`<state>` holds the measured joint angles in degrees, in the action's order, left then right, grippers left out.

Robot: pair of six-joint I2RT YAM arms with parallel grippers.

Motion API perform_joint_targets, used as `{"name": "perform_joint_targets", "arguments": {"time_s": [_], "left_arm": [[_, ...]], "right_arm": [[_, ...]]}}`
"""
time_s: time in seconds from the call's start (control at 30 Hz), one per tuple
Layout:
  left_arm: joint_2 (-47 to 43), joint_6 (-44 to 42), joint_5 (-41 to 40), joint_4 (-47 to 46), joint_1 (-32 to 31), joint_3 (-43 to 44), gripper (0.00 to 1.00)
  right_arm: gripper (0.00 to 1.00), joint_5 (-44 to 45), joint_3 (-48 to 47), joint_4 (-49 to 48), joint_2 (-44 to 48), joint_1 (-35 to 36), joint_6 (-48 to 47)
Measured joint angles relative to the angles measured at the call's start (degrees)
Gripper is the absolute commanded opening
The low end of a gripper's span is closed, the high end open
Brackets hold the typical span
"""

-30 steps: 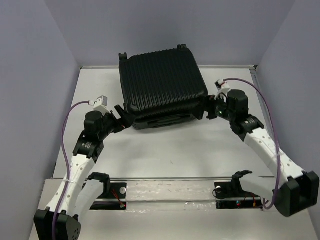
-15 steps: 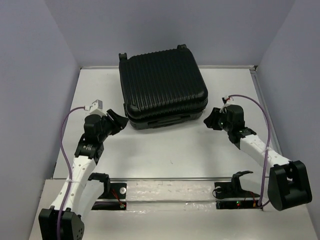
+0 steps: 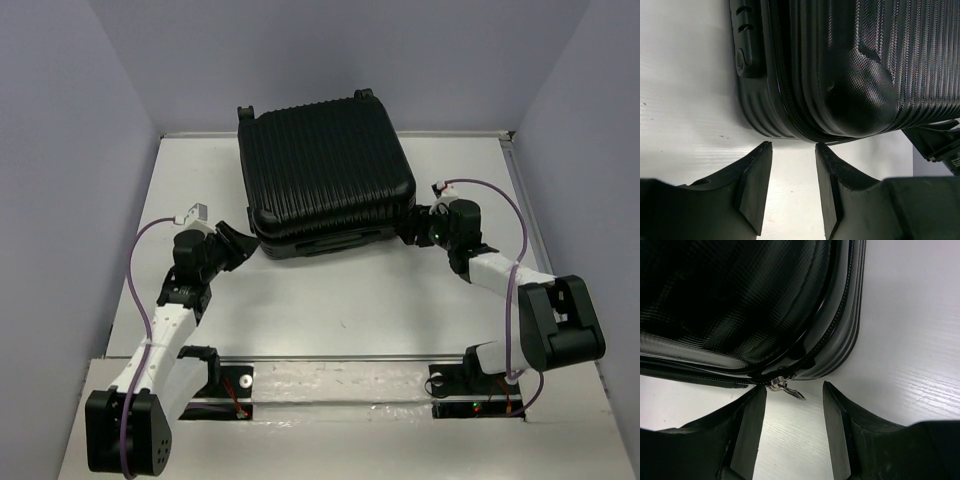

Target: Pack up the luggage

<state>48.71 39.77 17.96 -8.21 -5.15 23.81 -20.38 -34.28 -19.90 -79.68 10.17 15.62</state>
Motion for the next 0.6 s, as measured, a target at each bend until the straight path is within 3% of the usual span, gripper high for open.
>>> {"name": "perform_joint_targets", "arguments": {"time_s": [0.17,0.27,0.37,0.4,0.6], "left_arm": [[1.07,0.66,-0.11,-1.38,0.00,0.00,0.47],[1.20,1.22,-0.68,-2.05,0.02,0.00,0.47],[2.12,1.46,-1.29,-2.82,0.02,0.00,0.47],[2.62,1.64,-1.55,-3.02,0.02,0.00,0.47],[6.01,2.91,-3.15,-5.51,0.02,-0.46,0.44]], "right_arm": [[0.53,-0.22,-0.09,-1.16,-0.44,0.00,-1.90],[0.45,0.02,-0.11,-1.84,-0.66,0.00,-2.80],[0.26,0.07,-0.07,-3.34,-0.72,0.00,-3.39],[0.11,0.07,-0.04,-3.93,-0.72,0.00,-3.72],[0.07,0.46,0.79,-8.24,-0.68,-0.42,-2.93]]}}
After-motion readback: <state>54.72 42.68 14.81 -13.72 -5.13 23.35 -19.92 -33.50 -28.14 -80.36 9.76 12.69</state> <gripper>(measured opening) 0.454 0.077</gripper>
